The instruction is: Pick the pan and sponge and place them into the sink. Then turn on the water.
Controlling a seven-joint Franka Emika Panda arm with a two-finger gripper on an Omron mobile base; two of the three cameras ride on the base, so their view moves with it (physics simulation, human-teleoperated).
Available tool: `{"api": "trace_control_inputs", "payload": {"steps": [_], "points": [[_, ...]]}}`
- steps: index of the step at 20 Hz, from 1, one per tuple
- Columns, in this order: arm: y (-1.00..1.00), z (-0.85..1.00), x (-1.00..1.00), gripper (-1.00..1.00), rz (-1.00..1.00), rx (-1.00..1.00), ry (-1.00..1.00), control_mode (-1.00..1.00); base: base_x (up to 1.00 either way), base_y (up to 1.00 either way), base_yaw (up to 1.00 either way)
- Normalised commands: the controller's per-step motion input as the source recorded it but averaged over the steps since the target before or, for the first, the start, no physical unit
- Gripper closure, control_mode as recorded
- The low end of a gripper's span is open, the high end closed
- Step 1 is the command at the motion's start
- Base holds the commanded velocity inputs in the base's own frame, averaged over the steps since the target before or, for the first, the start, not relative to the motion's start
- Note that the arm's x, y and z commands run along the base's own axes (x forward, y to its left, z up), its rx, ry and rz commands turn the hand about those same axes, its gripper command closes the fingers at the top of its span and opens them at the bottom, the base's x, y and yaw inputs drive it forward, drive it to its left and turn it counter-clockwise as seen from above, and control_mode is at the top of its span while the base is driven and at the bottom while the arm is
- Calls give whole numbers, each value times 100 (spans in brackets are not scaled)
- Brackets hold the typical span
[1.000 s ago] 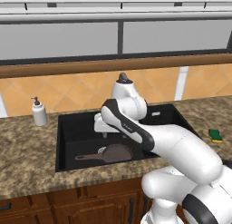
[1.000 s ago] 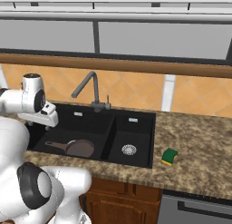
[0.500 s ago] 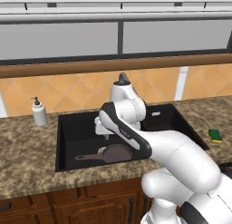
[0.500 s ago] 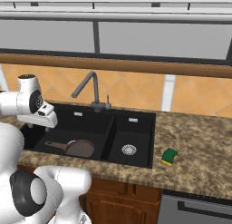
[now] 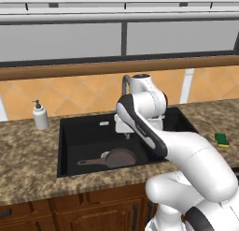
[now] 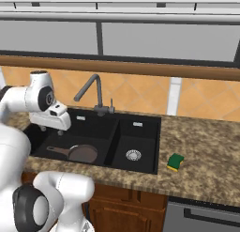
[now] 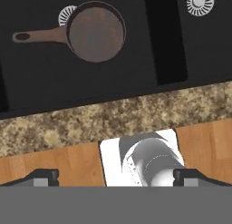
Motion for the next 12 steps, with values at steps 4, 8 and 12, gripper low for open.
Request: {"api": "trace_control_inputs", "payload": {"steps": [4,8,12], "points": [[-74,19,-18,-100,-3,-5,7,-100,0,0,0],[-84,16,-13,-100,-1,-1,6,-100,0,0,0],[-96,7,-7,-100,0,0,4,-100,0,0,0]]}}
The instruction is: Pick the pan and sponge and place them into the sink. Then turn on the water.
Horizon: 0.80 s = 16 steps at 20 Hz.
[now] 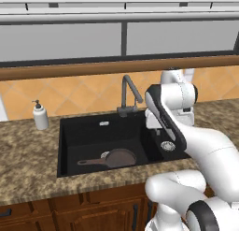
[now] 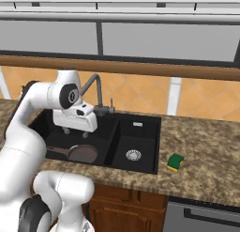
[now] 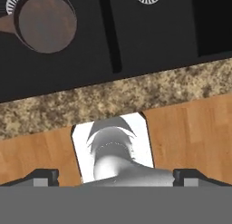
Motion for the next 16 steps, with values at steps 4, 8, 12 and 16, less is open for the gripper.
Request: {"api": "trace_control_inputs", "payload": {"steps": [4,8,12,16], "points": [[-100,0,-7,-100,-5,0,0,-100,0,0,0],[-100,-1,0,-100,-9,0,1,-100,0,0,0],[-100,-8,-1,-100,-13,0,1,-100,0,0,0],[-100,-18,0,-100,-15,0,1,-100,0,0,0]]}}
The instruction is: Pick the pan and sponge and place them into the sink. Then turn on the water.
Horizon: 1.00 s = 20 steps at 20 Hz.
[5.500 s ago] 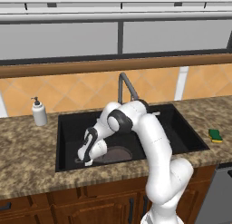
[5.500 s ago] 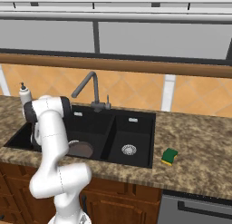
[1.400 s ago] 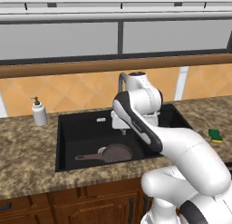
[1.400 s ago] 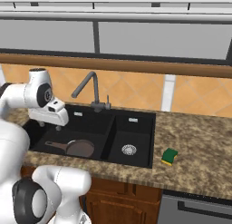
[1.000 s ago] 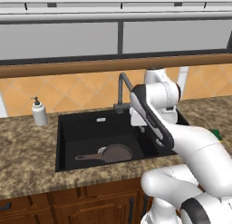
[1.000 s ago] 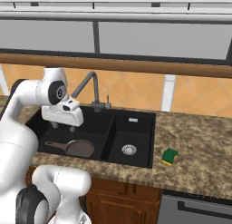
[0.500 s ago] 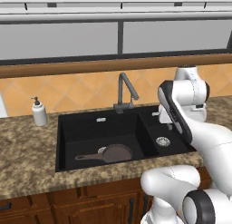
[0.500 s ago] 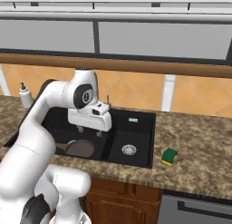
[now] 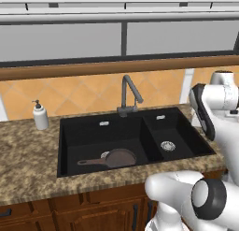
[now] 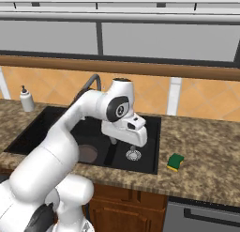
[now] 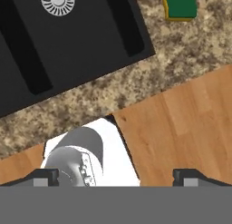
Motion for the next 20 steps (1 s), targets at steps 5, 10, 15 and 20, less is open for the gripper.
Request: {"api": "trace_control_inputs", "payload": {"steps": [5,10,15,20], "points": [[-90,-38,23,-100,-12,-2,0,-100,0,0,0],[-72,-58,64,-100,-7,-3,0,-100,0,0,0],[-75,-62,93,-100,-5,-1,0,-100,0,0,0],[-80,-30,72,-100,-3,0,0,-100,0,0,0]]}}
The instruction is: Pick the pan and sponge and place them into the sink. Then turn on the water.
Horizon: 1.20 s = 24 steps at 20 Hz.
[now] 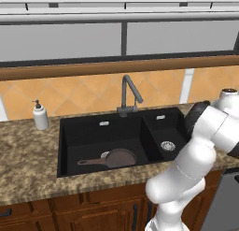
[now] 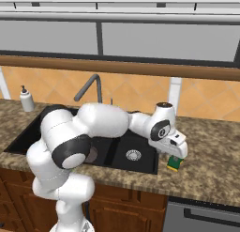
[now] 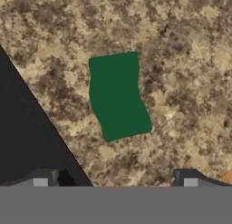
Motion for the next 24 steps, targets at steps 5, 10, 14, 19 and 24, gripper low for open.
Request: {"api": "trace_control_inputs", "payload": {"steps": [5,10,14,19,24], "points": [[-40,-5,20,-100,0,3,0,-100,0,0,0],[-3,-28,9,-100,0,0,1,-100,0,0,0],[0,-47,5,-100,0,0,5,-100,0,0,0],[7,-43,0,-100,0,0,5,-100,0,0,0],[32,-31,0,-100,1,0,0,-100,0,0,0]]}}
